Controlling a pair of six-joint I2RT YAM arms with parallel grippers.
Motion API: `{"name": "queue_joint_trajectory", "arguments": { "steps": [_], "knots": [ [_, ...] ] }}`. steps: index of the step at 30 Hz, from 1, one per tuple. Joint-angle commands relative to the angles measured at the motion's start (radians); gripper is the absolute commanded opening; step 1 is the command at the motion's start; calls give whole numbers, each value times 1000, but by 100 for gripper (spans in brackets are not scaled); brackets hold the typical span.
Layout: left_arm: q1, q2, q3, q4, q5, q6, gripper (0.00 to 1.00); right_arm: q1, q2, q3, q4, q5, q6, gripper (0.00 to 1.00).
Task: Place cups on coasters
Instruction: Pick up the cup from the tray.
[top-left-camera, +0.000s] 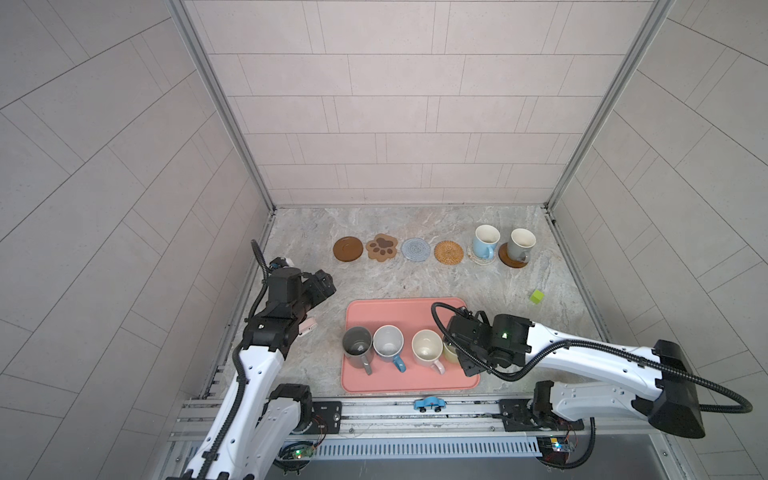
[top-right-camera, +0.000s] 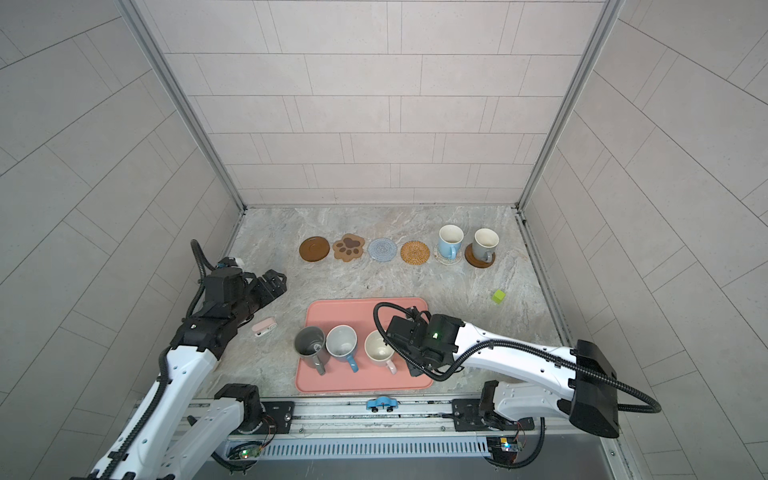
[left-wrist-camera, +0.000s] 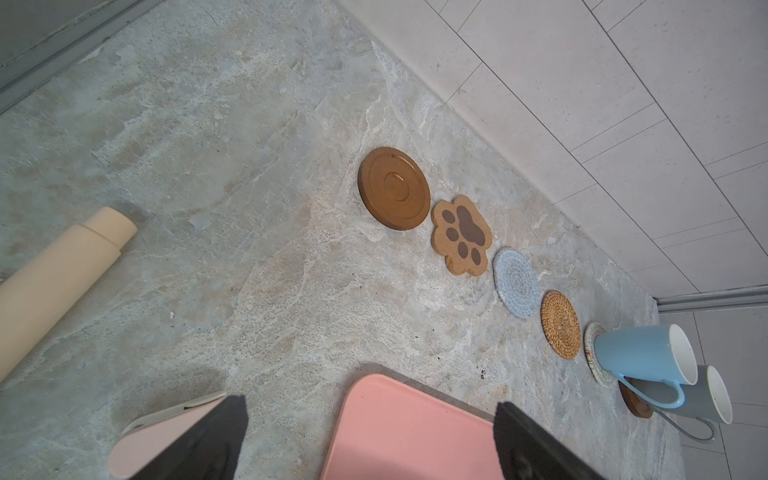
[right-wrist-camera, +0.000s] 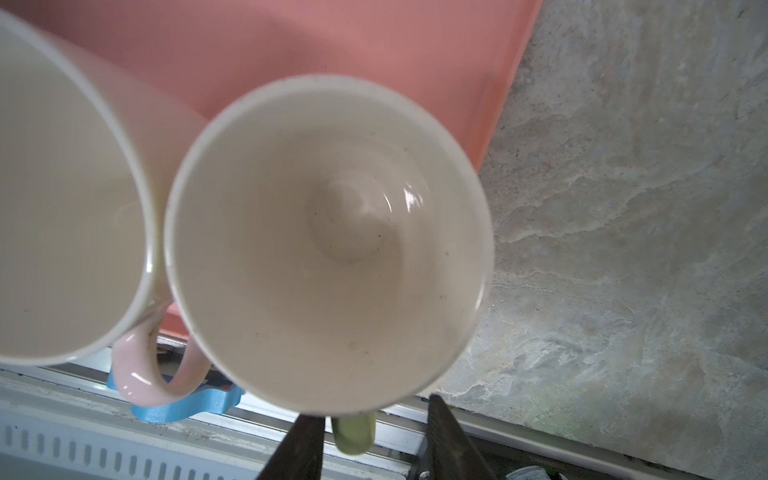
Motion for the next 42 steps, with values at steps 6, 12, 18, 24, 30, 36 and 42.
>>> {"name": "queue_joint_trajectory", "arguments": {
  "steps": [6,12,18,24,30,36,42],
  "knots": [
    [-2,-41,-20,-11,-16,-9,100,4,63,-15,52,20,10,36],
    [-2,-53,-30,-21,-17,-10,100,5,134,3,79,57,9,25],
    [-2,-56,-26,-31,-19,-10,100,5,186,29,86,93,8,16],
    [-2,-54,-26,-31,-24,-11,100,0,220,48,97,109,-16,11],
    [-2,-43,-21,-28,-22,-11,100,-11,252,75,106,109,-46,8],
    [-2,-33,-18,-22,-23,-8,100,-38,243,79,103,113,-63,6],
    [-1,-29,-27,-8,-25,-11,100,-81,215,80,108,111,-83,5]
  ]
}}
